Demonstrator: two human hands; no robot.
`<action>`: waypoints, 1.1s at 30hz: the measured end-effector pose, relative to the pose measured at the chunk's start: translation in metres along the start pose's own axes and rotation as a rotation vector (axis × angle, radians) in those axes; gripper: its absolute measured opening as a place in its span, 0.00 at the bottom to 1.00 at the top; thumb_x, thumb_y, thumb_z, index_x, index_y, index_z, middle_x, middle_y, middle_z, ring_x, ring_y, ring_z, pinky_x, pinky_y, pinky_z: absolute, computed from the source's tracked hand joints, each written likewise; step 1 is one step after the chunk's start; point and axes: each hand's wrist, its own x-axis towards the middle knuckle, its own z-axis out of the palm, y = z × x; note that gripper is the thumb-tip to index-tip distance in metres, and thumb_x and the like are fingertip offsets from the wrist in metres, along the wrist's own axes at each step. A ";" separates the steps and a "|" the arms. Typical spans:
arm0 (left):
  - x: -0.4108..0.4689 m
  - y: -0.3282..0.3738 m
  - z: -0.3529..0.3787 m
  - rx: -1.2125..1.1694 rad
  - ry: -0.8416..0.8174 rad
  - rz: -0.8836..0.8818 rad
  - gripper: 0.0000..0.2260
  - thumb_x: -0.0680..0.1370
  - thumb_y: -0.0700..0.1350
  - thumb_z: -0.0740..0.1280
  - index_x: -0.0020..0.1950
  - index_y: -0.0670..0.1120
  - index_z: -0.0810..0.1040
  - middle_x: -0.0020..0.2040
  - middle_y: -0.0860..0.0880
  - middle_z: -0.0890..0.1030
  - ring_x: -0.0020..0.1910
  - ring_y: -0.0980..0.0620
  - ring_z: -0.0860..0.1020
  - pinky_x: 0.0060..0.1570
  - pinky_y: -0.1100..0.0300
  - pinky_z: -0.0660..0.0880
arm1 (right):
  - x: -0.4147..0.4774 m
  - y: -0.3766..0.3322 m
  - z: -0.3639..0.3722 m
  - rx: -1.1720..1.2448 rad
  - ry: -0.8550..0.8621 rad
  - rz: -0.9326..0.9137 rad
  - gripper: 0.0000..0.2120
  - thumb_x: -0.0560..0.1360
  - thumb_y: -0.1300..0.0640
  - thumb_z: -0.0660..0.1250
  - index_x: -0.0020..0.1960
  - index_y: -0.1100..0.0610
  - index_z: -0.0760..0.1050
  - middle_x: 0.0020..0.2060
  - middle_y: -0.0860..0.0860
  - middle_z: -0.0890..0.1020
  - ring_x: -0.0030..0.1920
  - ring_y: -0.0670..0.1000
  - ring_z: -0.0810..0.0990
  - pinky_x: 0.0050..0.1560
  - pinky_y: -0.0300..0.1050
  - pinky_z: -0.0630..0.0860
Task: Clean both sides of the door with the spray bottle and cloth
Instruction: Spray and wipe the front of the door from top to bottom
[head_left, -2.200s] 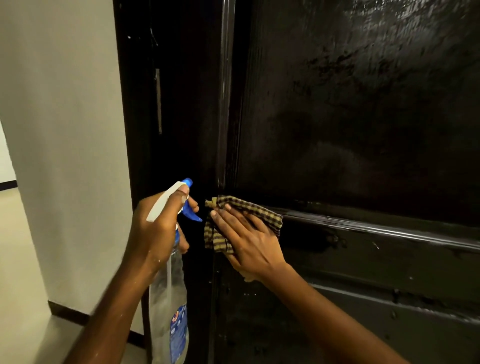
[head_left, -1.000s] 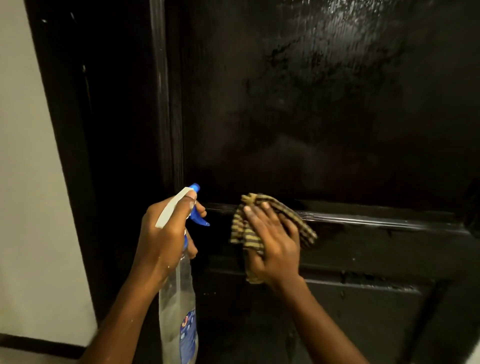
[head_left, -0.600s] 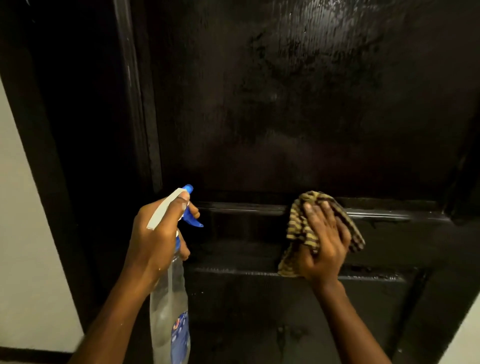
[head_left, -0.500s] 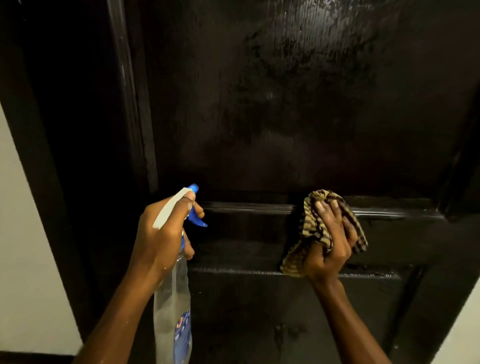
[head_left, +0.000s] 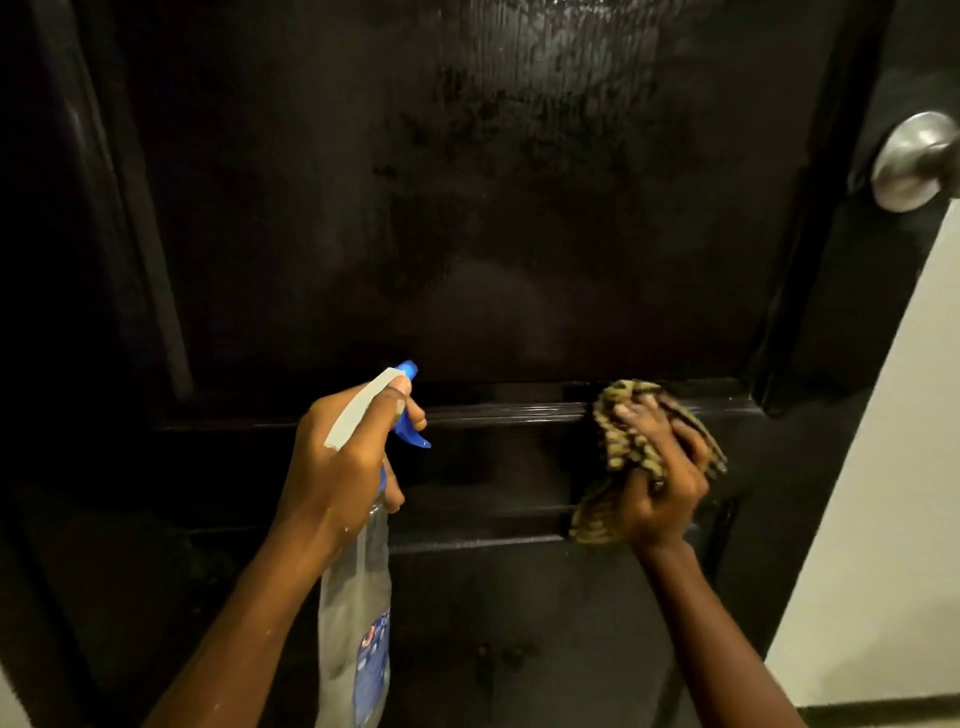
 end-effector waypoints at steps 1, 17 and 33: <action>0.000 0.000 0.004 -0.001 -0.014 0.006 0.19 0.83 0.53 0.59 0.41 0.43 0.80 0.27 0.40 0.78 0.18 0.43 0.73 0.23 0.57 0.72 | 0.003 0.013 -0.009 -0.013 0.096 0.081 0.20 0.74 0.61 0.55 0.56 0.63 0.83 0.57 0.58 0.83 0.64 0.57 0.80 0.61 0.64 0.73; 0.004 0.001 0.036 0.000 -0.088 0.010 0.21 0.78 0.58 0.57 0.41 0.44 0.80 0.33 0.32 0.79 0.19 0.40 0.74 0.24 0.57 0.73 | -0.004 -0.031 0.028 0.159 -0.019 0.051 0.20 0.74 0.58 0.56 0.59 0.59 0.82 0.60 0.52 0.83 0.68 0.50 0.78 0.64 0.54 0.69; 0.002 -0.003 0.076 -0.036 -0.173 0.006 0.19 0.84 0.50 0.56 0.42 0.41 0.79 0.35 0.32 0.80 0.19 0.41 0.74 0.23 0.59 0.72 | -0.006 0.009 -0.018 0.251 0.180 0.408 0.22 0.75 0.59 0.55 0.62 0.59 0.81 0.61 0.52 0.82 0.66 0.57 0.78 0.70 0.57 0.70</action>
